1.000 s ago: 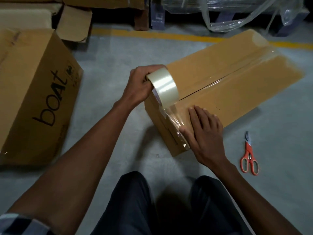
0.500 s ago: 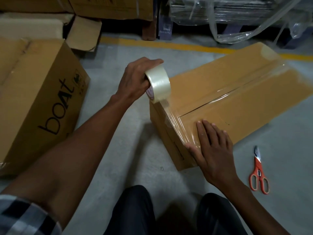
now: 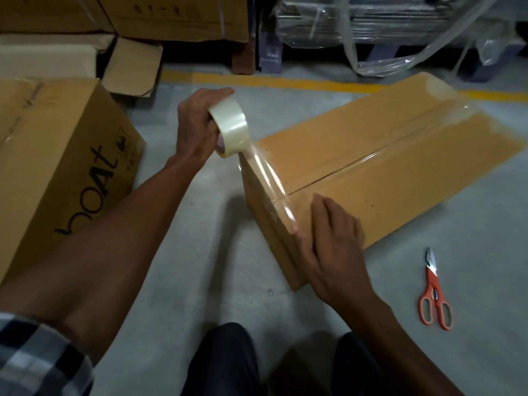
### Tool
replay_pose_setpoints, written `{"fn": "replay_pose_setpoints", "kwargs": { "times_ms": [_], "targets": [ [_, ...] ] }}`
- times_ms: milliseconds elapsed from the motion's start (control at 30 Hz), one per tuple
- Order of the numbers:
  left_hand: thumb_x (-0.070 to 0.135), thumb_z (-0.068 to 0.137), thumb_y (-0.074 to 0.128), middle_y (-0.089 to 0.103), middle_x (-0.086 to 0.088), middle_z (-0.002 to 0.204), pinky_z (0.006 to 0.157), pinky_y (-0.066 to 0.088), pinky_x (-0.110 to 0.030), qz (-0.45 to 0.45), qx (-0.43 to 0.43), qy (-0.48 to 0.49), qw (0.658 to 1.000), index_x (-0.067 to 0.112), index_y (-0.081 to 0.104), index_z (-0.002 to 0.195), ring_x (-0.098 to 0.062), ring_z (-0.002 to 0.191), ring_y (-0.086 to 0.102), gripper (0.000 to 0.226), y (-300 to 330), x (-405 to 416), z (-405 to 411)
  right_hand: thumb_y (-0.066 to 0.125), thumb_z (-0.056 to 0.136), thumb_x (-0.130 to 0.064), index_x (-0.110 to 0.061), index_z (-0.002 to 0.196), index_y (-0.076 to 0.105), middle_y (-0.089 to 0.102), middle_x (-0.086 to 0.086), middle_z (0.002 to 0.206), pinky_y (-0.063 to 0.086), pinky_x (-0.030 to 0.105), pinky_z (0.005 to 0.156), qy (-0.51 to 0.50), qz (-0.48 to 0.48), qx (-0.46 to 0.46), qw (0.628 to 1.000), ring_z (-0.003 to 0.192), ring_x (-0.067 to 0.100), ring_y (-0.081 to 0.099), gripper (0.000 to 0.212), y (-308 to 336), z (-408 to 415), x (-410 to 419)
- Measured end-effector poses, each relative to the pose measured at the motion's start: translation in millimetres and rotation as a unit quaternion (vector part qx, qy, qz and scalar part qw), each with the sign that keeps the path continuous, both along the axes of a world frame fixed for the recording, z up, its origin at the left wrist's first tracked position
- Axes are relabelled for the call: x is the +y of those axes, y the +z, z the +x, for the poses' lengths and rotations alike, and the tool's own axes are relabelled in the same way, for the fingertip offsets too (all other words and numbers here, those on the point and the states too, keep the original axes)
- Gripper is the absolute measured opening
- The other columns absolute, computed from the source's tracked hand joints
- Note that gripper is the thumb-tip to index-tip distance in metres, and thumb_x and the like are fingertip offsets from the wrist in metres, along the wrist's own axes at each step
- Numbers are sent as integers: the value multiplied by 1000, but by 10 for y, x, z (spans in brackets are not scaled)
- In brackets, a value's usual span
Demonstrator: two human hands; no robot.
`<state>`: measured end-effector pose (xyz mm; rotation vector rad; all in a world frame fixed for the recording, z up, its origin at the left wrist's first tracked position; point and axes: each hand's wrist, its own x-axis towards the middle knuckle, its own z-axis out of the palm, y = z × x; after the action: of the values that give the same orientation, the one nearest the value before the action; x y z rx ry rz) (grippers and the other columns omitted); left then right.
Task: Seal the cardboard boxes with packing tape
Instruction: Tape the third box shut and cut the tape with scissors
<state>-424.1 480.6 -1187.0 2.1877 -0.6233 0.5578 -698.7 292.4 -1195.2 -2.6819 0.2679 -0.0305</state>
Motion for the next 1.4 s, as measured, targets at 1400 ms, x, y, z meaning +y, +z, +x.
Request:
{"fn": "replay_pose_setpoints", "kwargs": {
  "times_ms": [1400],
  "targets": [
    [5,86,62,74,-11,121,95,56,-36,9,41,26,999,7,74,122,-24,109,71,38,-982,-148,552,37,92,-81,-42,159,27,23,13,168,28,53,120,87,-60,-31,994,154,32,23,79,-392,710,335]
  ]
}}
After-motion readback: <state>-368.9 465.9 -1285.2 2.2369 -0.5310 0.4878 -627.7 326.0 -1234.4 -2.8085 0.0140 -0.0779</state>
